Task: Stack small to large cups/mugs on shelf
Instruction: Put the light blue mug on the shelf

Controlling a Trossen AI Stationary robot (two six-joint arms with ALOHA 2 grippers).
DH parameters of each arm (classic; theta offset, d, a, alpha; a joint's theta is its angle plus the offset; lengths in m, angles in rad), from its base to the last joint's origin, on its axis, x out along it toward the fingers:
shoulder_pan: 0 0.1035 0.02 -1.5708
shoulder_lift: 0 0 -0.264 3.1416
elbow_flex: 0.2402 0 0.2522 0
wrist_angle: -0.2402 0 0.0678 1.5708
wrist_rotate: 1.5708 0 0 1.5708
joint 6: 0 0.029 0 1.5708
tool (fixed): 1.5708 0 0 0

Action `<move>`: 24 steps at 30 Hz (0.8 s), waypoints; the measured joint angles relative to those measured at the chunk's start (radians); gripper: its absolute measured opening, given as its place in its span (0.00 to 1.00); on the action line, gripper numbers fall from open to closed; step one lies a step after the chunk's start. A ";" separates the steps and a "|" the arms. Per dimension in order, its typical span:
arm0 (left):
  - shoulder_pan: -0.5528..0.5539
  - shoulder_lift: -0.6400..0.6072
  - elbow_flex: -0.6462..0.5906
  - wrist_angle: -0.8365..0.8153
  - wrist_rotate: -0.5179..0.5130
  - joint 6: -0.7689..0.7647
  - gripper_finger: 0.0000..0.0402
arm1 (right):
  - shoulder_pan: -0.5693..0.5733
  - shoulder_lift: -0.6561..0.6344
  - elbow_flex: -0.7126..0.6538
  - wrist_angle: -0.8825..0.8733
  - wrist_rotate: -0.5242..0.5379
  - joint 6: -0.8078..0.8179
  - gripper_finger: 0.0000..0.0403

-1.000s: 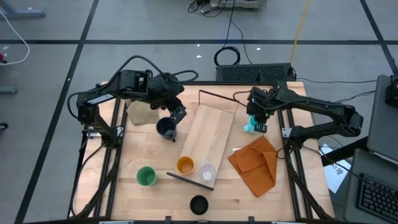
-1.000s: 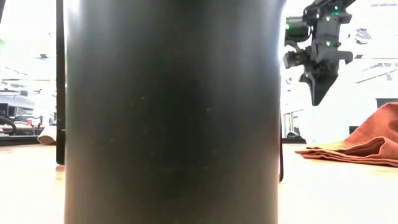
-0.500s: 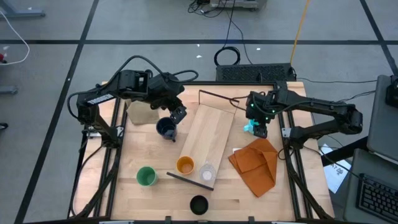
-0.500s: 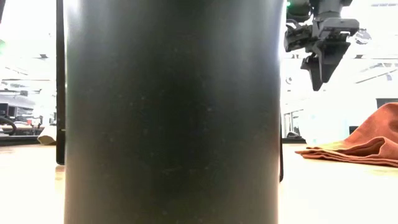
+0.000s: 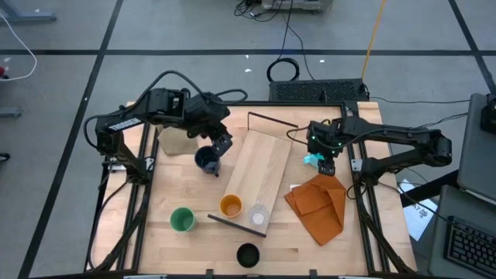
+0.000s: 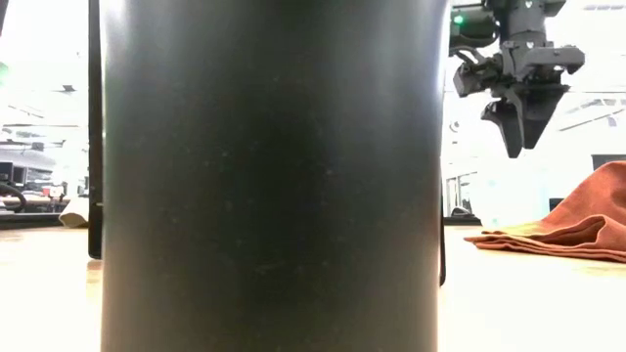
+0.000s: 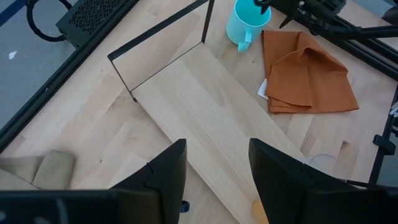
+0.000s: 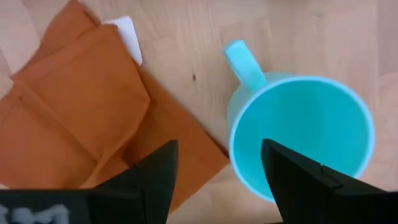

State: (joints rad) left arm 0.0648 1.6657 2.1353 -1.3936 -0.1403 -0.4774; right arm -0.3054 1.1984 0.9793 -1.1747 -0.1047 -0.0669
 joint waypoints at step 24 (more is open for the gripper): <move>-0.003 0.000 0.000 0.008 0.001 -0.015 0.44 | -0.003 0.000 -0.085 0.086 0.060 -0.112 0.16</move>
State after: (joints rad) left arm 0.0620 1.6658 2.1353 -1.3853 -0.1390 -0.4927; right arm -0.3084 1.1988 0.8944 -1.0885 -0.0451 -0.1789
